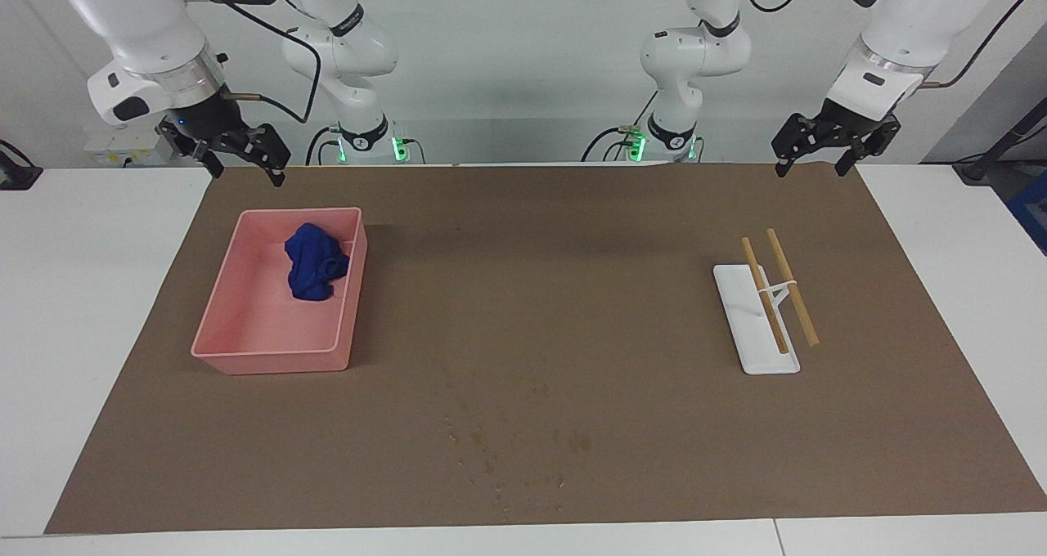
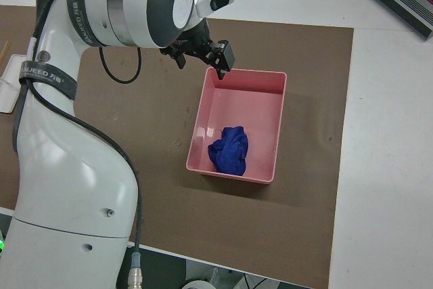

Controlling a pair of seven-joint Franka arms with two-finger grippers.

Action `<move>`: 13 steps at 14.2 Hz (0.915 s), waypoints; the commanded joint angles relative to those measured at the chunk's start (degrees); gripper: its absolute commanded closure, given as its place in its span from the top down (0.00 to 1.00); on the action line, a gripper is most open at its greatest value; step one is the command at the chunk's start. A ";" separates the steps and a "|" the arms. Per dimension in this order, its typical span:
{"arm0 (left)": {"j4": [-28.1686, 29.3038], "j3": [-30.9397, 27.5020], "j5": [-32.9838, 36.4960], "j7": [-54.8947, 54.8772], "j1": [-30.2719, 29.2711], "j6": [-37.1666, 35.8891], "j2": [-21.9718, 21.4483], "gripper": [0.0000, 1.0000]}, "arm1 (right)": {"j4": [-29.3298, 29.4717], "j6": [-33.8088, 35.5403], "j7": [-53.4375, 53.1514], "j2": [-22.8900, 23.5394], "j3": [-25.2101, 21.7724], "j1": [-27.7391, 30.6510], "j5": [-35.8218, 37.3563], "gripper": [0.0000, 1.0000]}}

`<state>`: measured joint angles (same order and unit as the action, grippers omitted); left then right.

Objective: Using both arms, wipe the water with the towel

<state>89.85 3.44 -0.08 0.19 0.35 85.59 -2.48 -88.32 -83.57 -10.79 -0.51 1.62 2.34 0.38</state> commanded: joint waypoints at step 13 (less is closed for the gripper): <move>1.90 0.08 -0.80 -0.55 -0.44 0.10 -1.74 1.00 | -1.68 -1.33 1.91 -1.34 0.05 0.12 -0.56 1.00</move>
<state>89.85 3.44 -0.08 0.19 0.35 85.59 -2.48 -88.45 -83.76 -10.75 -0.67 1.63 2.31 0.38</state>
